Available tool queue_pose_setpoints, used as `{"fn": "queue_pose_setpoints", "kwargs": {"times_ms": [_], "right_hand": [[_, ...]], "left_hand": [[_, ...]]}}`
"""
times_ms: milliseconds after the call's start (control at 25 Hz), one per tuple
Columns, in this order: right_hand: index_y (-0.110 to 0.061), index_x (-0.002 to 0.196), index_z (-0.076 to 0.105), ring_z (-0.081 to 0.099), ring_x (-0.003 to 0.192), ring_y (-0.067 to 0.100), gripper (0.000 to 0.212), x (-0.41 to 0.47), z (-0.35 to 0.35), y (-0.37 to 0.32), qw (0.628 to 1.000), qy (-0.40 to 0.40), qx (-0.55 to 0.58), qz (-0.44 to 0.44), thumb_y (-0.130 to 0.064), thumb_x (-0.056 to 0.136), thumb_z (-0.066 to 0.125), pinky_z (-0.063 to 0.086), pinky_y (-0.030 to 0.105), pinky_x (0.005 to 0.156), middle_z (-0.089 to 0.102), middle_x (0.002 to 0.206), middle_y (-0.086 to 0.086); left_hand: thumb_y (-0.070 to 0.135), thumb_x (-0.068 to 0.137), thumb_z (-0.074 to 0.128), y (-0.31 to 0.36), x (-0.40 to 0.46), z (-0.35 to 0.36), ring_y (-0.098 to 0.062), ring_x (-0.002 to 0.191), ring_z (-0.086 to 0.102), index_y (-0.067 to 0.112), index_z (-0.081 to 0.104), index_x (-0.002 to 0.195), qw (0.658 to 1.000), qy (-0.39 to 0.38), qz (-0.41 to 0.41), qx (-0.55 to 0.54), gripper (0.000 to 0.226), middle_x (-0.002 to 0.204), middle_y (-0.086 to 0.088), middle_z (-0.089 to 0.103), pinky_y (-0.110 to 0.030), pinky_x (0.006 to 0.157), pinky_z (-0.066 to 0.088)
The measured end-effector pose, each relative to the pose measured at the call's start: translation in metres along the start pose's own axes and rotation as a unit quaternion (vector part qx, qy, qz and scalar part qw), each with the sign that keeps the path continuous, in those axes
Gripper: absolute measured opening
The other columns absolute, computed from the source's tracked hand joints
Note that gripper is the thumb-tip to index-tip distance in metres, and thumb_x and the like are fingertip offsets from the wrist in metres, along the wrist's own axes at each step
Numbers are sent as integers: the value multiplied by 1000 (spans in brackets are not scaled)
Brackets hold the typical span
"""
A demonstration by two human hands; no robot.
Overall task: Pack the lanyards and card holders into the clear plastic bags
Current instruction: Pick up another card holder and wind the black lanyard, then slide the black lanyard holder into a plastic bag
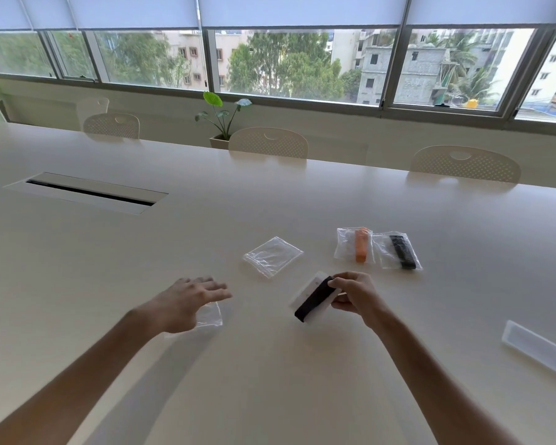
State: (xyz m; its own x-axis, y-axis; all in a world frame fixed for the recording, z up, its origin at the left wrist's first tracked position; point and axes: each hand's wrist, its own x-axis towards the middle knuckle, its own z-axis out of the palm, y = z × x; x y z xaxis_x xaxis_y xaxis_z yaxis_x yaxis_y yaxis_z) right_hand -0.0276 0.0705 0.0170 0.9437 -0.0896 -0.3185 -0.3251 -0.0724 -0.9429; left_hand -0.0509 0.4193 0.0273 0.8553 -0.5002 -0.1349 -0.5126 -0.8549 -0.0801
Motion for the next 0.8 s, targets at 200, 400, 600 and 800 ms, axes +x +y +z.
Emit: {"fn": "queue_pose_setpoints", "kwargs": {"times_ms": [200,400,600,800], "right_hand": [[-4,81,61,61,48,18,7,-2,10,8,999,-8,40,32,-3,86,56,57,25,49,55,66,13],[-4,84,62,65,52,21,5,-7,8,5,999,-19,26,43,-8,84,59,57,25,50,61,65,13],[-5,84,63,66,57,19,6,-17,13,7,998,-51,16,27,-10,82,66,58,24,56,64,67,13],[-7,76,63,65,54,17,8,-27,29,8,998,-67,13,-6,-7,80,71,57,22,54,63,65,11]], "left_hand": [[1,77,45,-16,-17,12,-15,146,-11,45,-21,142,987,-90,14,129,102,156,16,-20,-45,114,13],[5,71,48,-14,-17,6,-18,144,-17,49,-27,137,978,-152,34,138,110,154,21,-23,-47,116,3],[24,69,50,-2,-3,-1,-11,145,-9,46,7,145,988,-143,22,46,90,157,20,2,-43,117,2],[61,80,54,12,19,1,-9,145,5,32,20,148,997,-73,-16,-25,81,157,12,18,-39,117,11]]}}
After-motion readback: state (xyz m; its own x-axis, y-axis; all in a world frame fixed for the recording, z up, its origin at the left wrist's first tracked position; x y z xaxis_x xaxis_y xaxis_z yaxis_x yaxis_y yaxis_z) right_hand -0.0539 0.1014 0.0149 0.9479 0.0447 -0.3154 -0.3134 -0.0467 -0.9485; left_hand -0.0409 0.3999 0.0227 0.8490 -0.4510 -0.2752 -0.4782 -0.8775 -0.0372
